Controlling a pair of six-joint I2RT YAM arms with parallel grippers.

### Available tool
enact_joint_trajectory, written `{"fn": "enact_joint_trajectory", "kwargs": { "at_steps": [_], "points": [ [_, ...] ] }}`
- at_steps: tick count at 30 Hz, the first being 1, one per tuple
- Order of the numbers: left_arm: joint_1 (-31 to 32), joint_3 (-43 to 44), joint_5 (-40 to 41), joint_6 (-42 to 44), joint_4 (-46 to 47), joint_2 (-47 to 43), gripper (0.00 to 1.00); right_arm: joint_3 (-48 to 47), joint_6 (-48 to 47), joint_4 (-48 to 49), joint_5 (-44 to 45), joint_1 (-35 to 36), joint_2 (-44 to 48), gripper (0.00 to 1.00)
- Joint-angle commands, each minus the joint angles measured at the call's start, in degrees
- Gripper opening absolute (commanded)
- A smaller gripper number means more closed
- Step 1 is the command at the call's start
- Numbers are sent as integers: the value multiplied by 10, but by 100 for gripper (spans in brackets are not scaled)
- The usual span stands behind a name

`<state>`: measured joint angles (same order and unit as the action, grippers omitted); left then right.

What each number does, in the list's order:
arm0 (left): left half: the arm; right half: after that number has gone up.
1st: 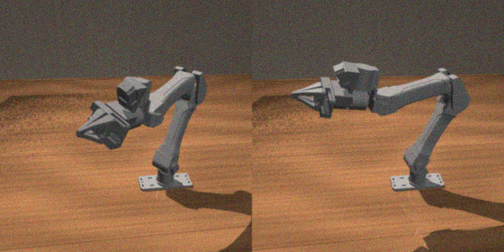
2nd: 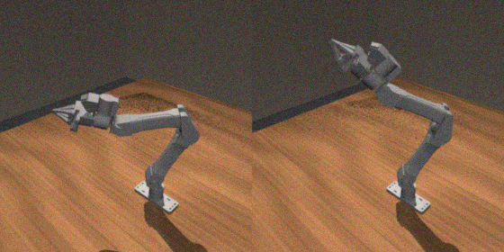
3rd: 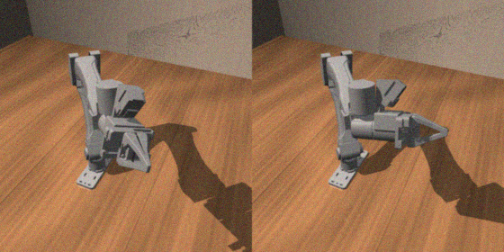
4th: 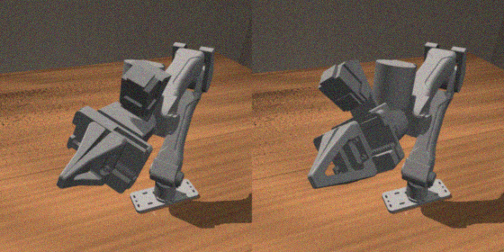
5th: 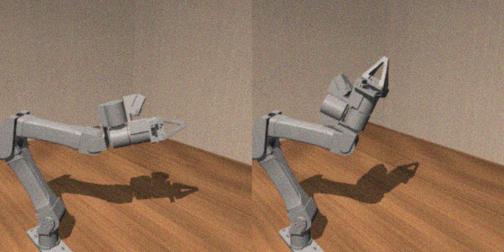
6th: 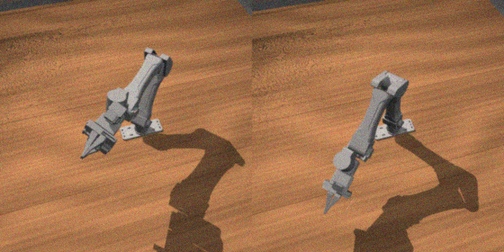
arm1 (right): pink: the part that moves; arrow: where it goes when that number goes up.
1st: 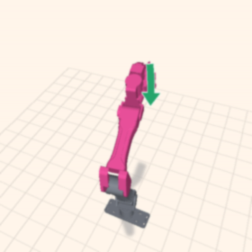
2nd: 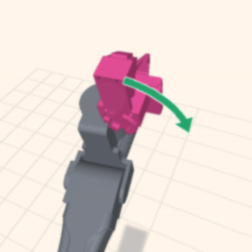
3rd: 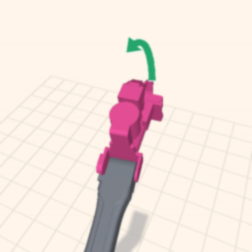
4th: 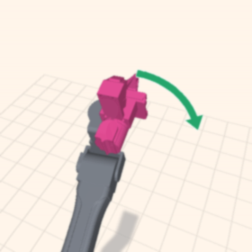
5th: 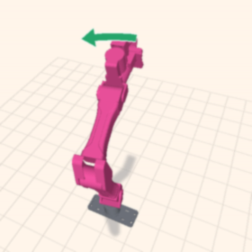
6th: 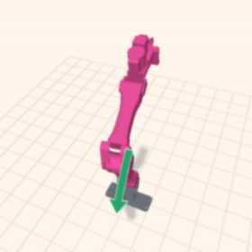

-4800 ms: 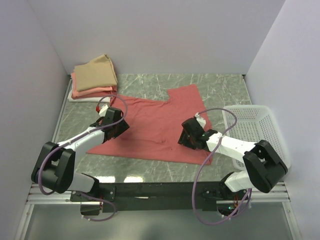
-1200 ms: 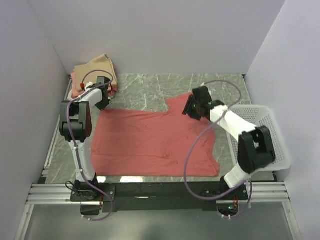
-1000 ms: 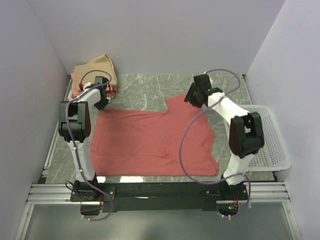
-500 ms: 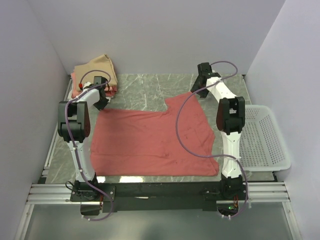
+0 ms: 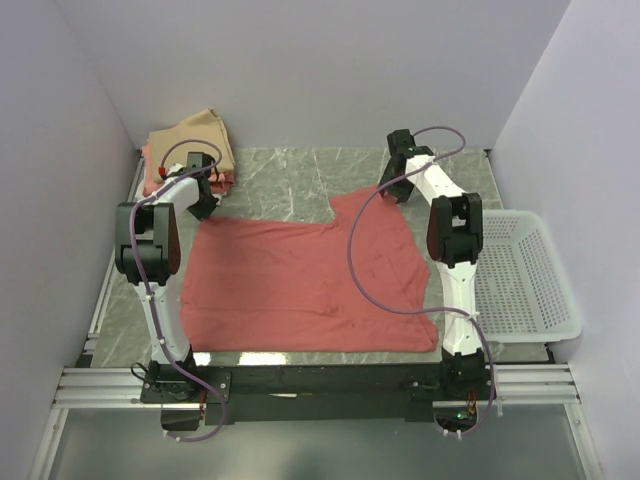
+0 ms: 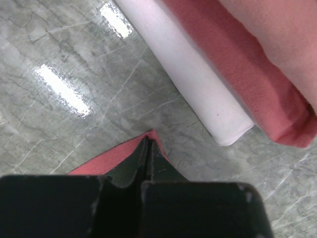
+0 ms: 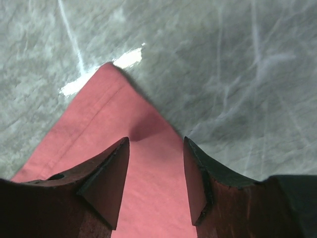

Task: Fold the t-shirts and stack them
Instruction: Fold the tshirt

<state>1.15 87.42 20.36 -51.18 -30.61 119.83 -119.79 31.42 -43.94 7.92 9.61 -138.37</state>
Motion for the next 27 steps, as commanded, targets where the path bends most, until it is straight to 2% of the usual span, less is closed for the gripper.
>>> {"fn": "enact_joint_trajectory", "kwargs": {
  "at_steps": [1, 10, 18, 25, 27],
  "points": [
    [-3, -6, -12, 11, 13, -38, 1, -35, -6, -27, 11, 9, -5, 54],
    [-4, -9, -22, 13, 20, -46, 1, -55, 1, -57, 38, 12, -10, 51],
    [-4, -15, -26, 13, 25, -49, 1, -61, -14, -78, 39, 12, -17, 52],
    [-4, -13, -31, 13, 27, -45, 1, -97, -28, -98, 7, 11, -47, 31],
    [-4, -14, -32, 13, 27, -46, 1, -94, -30, -98, 6, 12, -44, 29]
  ]
}}
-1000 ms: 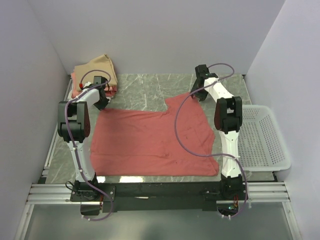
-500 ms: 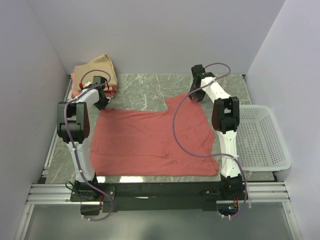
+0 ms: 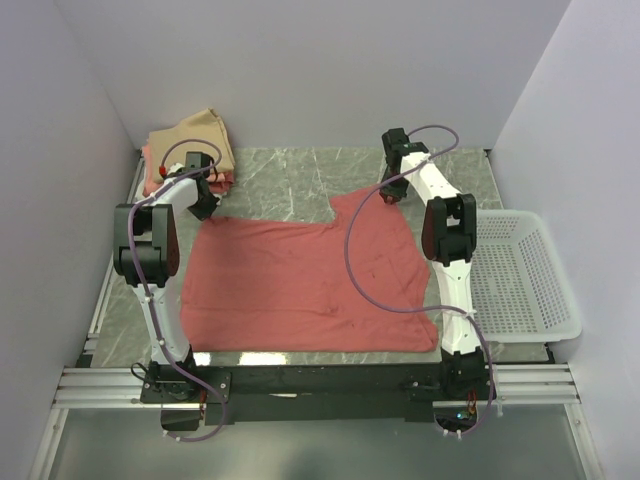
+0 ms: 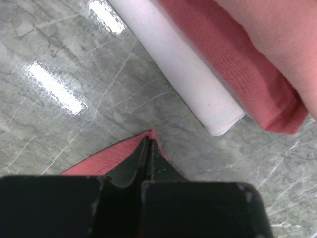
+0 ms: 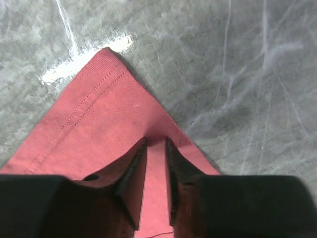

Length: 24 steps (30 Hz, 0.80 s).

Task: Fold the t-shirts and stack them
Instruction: Fold the tshirt

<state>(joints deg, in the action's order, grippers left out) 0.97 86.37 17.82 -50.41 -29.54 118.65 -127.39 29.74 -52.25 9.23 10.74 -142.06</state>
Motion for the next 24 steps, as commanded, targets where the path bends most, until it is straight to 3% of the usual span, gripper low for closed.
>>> {"fn": "enact_joint_trajectory", "kwargs": {
  "at_steps": [1, 10, 24],
  "points": [
    [-2, -3, -8, 5, 18, -34, 1, -5, -12, -6, -9, 1, -3, 26],
    [-4, 20, -9, 8, 11, -33, 1, 24, -13, 34, 8, -4, 42, 0],
    [-8, 83, -28, 22, 0, -22, 1, 72, -9, 109, 1, -25, 151, 0]
  ]
}}
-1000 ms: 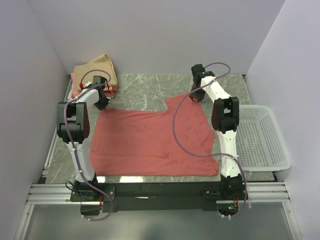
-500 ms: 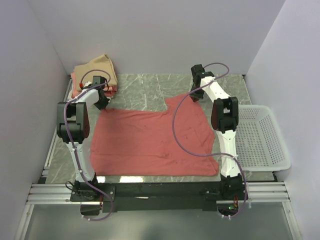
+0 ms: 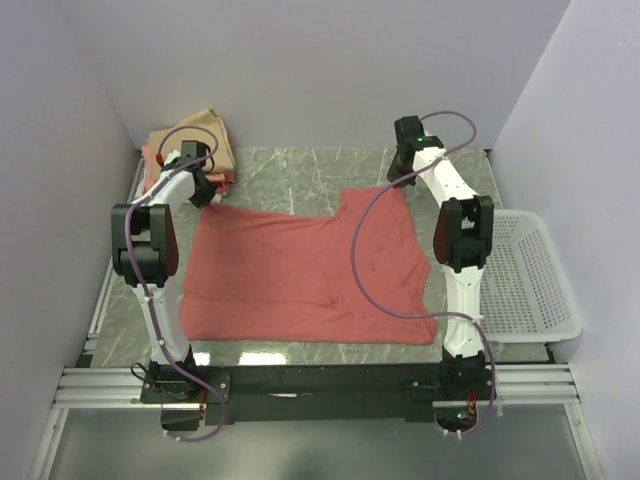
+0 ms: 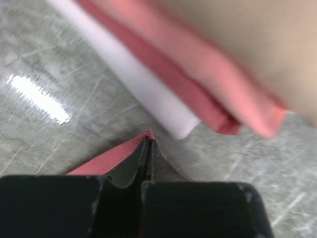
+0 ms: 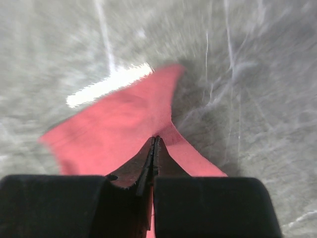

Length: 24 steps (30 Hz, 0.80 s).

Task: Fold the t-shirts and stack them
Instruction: Fold the tshirt

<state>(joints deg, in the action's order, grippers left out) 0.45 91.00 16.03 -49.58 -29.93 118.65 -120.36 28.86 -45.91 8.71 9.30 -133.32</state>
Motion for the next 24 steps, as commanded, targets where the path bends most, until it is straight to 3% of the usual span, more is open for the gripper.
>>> {"fn": "enact_joint_trajectory", "kwargs": {
  "at_steps": [1, 12, 24],
  "points": [
    [-3, 42, -11, 16, 1, -21, 1, 1, -1, 48, 5, -11, 66, 0],
    [-20, 52, -28, 19, 0, -29, 1, 50, 3, 62, -13, -21, 118, 0],
    [-33, -95, -57, 4, 57, -137, 1, 338, 30, 168, -18, -21, 305, 0]
  ]
}}
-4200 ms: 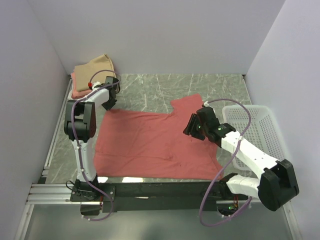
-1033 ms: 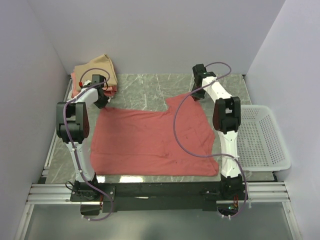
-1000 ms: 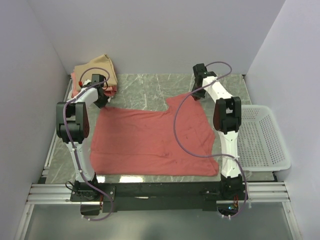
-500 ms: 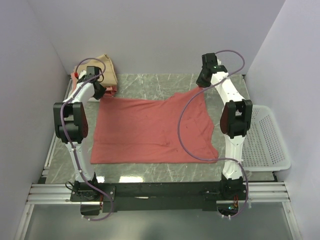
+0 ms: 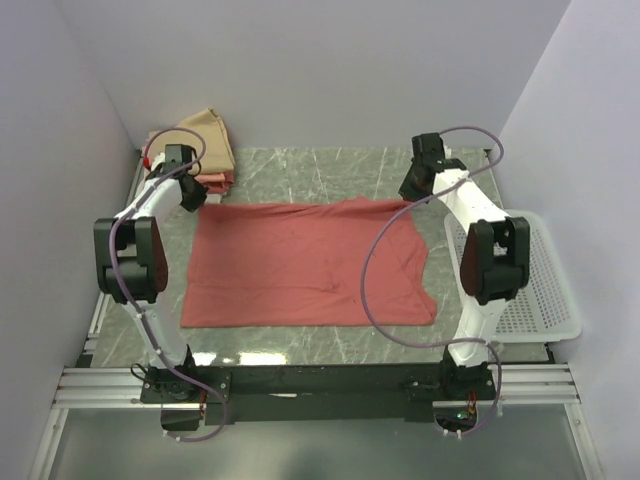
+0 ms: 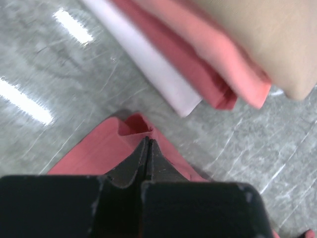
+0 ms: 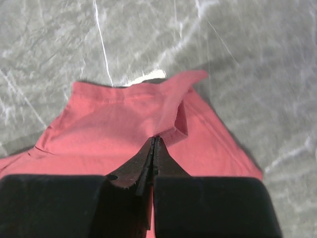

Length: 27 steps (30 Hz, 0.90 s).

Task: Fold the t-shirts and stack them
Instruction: Fold the tshirt

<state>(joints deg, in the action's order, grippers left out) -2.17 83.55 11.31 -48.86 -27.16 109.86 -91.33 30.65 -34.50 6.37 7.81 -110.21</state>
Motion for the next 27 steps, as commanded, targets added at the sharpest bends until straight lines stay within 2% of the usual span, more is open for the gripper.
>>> {"fn": "enact_joint_trajectory", "kwargs": {
  "at_steps": [1, 15, 27],
  "points": [
    [-9, -30, -10, -7, 33, -57, 1, 61, 15, 57, 7, -6, 86, 0],
    [-19, -244, -1, -72, 95, -218, 1, 342, 68, 137, -12, -5, 308, 0],
    [-29, -332, 15, -92, 117, -302, 1, 444, 78, 154, -35, -5, 410, 0]
  ]
}}
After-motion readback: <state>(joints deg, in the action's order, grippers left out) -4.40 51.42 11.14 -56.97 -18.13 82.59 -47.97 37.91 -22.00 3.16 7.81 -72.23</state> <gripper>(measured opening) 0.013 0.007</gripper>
